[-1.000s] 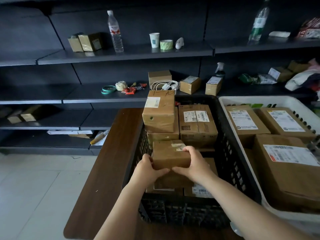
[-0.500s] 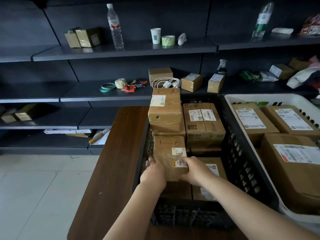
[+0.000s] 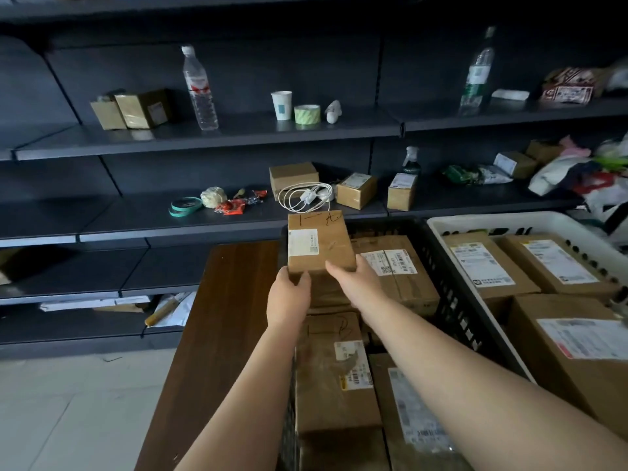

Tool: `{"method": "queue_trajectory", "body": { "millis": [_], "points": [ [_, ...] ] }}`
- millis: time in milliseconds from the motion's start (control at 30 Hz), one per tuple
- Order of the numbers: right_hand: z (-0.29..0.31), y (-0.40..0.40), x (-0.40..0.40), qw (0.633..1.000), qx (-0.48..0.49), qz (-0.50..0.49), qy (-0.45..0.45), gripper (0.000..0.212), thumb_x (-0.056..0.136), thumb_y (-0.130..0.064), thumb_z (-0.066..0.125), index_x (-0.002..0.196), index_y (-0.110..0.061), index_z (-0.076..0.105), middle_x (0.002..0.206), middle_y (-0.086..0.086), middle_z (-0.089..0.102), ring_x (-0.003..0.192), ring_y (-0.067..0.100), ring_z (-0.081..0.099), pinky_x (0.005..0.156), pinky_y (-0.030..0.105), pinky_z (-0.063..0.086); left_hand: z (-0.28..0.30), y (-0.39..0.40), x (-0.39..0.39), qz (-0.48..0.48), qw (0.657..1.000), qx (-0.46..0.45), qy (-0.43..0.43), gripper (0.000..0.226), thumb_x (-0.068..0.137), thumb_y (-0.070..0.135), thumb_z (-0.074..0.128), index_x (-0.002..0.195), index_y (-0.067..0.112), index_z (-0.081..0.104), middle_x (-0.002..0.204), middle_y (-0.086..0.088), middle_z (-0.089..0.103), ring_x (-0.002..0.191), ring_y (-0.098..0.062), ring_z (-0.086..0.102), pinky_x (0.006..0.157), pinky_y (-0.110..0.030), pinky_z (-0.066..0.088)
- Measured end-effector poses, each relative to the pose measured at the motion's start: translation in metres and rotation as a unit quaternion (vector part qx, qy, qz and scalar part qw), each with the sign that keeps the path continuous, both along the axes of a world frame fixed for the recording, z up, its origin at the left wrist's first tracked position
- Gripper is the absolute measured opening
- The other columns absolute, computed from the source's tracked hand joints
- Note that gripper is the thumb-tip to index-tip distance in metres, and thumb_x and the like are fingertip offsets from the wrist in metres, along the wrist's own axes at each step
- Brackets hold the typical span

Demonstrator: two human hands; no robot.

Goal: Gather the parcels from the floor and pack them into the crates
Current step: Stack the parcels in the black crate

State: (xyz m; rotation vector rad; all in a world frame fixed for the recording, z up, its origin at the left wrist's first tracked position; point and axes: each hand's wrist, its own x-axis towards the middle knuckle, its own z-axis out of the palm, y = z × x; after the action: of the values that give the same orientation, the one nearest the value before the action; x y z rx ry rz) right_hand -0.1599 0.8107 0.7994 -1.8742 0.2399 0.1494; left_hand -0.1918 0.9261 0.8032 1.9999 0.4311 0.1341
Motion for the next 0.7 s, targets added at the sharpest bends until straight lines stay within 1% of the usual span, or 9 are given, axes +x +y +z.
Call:
{"method": "queue_trajectory", "body": {
  "millis": [67,133,200,300,367,433,500,600,700],
  "points": [
    [-0.002,-0.009,-0.007,0.998,0.019,-0.048,-0.038,0.056,0.078,-0.041,0.068,0.124,-0.021,0.044,0.123,0.001,0.055,0.107,0.018,0.053,0.079,0.027,0.048,-0.002,-0.009,-0.008,0.041,0.996,-0.063,-0.052,0.031,0.094,0.031,0.050,0.119,0.014,0.051,0.110,-0.001,0.062,0.088,-0.010,0.058,0.058,-0.016,0.042],
    [-0.001,-0.026,-0.019,0.994,0.027,-0.080,-0.073,0.050,0.074,-0.038,0.073,0.111,-0.024,0.043,0.115,0.000,0.054,0.097,0.012,0.052,0.064,0.017,0.041,-0.001,-0.022,-0.023,0.052,0.988,-0.112,-0.096,0.022,0.092,0.033,0.052,0.104,0.015,0.055,0.094,0.004,0.062,0.076,-0.003,0.057,0.048,-0.008,0.042],
    [0.003,-0.049,-0.035,0.988,0.007,-0.099,-0.117,0.048,0.072,-0.037,0.075,0.103,-0.026,0.039,0.112,0.000,0.052,0.090,0.008,0.051,0.058,0.013,0.037,0.000,-0.039,-0.038,0.042,0.984,-0.127,-0.119,0.016,0.090,0.034,0.055,0.093,0.018,0.055,0.086,0.008,0.061,0.073,-0.001,0.058,0.047,-0.007,0.041],
    [0.012,-0.086,-0.060,0.981,-0.041,-0.099,-0.160,0.049,0.075,-0.039,0.072,0.110,-0.025,0.040,0.116,0.000,0.049,0.089,0.005,0.048,0.059,0.011,0.035,0.003,-0.067,-0.058,-0.002,0.986,-0.128,-0.106,0.015,0.085,0.036,0.062,0.095,0.028,0.053,0.092,0.014,0.062,0.081,0.002,0.060,0.057,-0.011,0.047],
    [0.015,-0.110,-0.080,0.981,-0.080,-0.093,-0.148,0.057,0.079,-0.042,0.067,0.125,-0.024,0.039,0.123,0.001,0.046,0.092,0.004,0.044,0.060,0.010,0.033,0.001,-0.085,-0.072,-0.053,0.991,-0.085,-0.085,0.033,0.084,0.040,0.061,0.114,0.030,0.051,0.100,0.016,0.061,0.090,0.000,0.060,0.071,-0.020,0.053],
    [0.010,-0.129,-0.101,0.985,-0.114,-0.082,-0.104,0.068,0.081,-0.044,0.065,0.137,-0.024,0.034,0.132,0.002,0.040,0.101,0.007,0.041,0.071,0.013,0.037,-0.006,-0.098,-0.086,-0.111,0.992,-0.036,-0.057,0.046,0.084,0.040,0.060,0.127,0.030,0.046,0.102,0.018,0.058,0.095,-0.002,0.058,0.079,-0.024,0.052],
    [0.001,-0.141,-0.121,0.989,-0.115,-0.072,-0.057,0.070,0.081,-0.043,0.064,0.140,-0.022,0.032,0.135,0.005,0.038,0.108,0.013,0.043,0.082,0.023,0.038,-0.014,-0.106,-0.099,-0.138,0.989,-0.025,-0.039,0.045,0.084,0.037,0.061,0.126,0.032,0.047,0.092,0.026,0.054,0.088,0.005,0.055,0.071,-0.014,0.048],
    [-0.010,-0.149,-0.143,0.993,-0.096,-0.063,-0.021,0.066,0.082,-0.040,0.064,0.138,-0.022,0.035,0.131,0.004,0.040,0.104,0.012,0.043,0.085,0.028,0.040,-0.027,-0.109,-0.117,-0.140,0.990,-0.002,-0.024,0.035,0.084,0.035,0.062,0.117,0.033,0.049,0.083,0.026,0.054,0.077,0.011,0.054,0.053,-0.006,0.043],
    [-0.019,-0.156,-0.157,0.994,-0.098,-0.036,0.010,0.065,0.082,-0.043,0.063,0.138,-0.022,0.036,0.127,0.003,0.044,0.109,0.016,0.049,0.089,0.032,0.047,-0.035,-0.108,-0.130,-0.135,0.991,0.012,-0.013,0.030,0.084,0.038,0.061,0.112,0.031,0.052,0.083,0.019,0.060,0.073,0.009,0.058,0.051,-0.006,0.045]
  ]
}}
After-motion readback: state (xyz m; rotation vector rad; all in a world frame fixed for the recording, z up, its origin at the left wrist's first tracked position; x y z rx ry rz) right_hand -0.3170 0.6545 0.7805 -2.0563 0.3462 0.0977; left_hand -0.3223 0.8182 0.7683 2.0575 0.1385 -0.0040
